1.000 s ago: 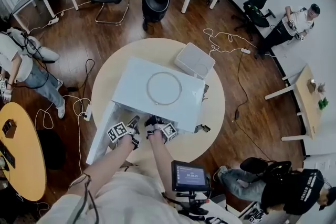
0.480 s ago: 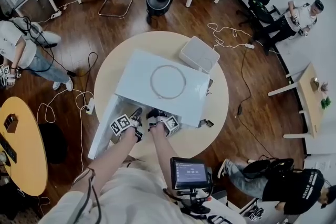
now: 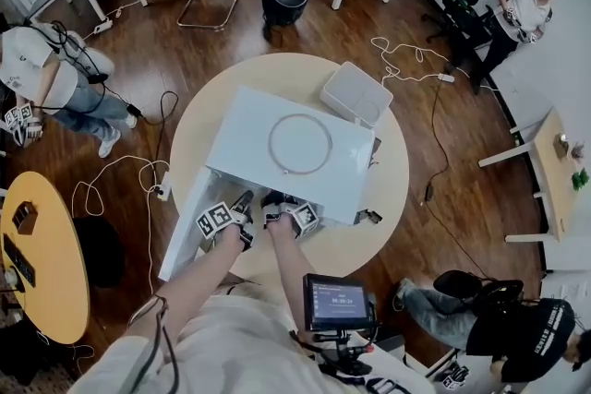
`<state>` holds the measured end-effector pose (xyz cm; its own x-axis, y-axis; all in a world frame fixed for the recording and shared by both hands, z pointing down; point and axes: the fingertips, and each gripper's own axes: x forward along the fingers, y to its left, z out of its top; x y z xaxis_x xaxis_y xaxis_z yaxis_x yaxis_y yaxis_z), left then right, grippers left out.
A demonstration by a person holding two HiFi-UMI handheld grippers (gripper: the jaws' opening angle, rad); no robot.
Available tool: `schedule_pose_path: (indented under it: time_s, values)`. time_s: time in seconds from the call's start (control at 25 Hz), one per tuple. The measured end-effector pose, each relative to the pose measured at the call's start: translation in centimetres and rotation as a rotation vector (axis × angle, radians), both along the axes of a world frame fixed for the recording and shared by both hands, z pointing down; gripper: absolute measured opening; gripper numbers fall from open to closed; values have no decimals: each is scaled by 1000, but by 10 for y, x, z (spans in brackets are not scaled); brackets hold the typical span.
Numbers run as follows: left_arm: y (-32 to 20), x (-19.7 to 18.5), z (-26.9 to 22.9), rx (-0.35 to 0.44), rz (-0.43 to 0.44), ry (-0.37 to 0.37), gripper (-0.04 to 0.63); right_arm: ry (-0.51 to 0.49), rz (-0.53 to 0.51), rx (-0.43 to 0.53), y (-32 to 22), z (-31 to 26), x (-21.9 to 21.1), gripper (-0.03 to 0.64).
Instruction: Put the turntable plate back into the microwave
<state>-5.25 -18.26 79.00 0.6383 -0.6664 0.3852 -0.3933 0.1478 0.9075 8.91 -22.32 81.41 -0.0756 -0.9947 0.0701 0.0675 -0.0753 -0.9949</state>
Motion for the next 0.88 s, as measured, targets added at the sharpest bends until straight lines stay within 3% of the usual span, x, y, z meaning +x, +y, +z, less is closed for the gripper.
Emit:
schedule_pose_path:
  time_s: [0.24, 0.52, 0.88]
  values:
    - [-1, -1, 3, -1, 10, -9, 64, -5, 9, -37, 1, 14, 0, 54]
    - [7, 9, 29, -22, 88, -111, 66, -51, 26, -216, 23, 37, 0, 54]
    - [5, 3, 54, -58, 102, -163, 101, -60, 13, -278, 28, 43, -8, 54]
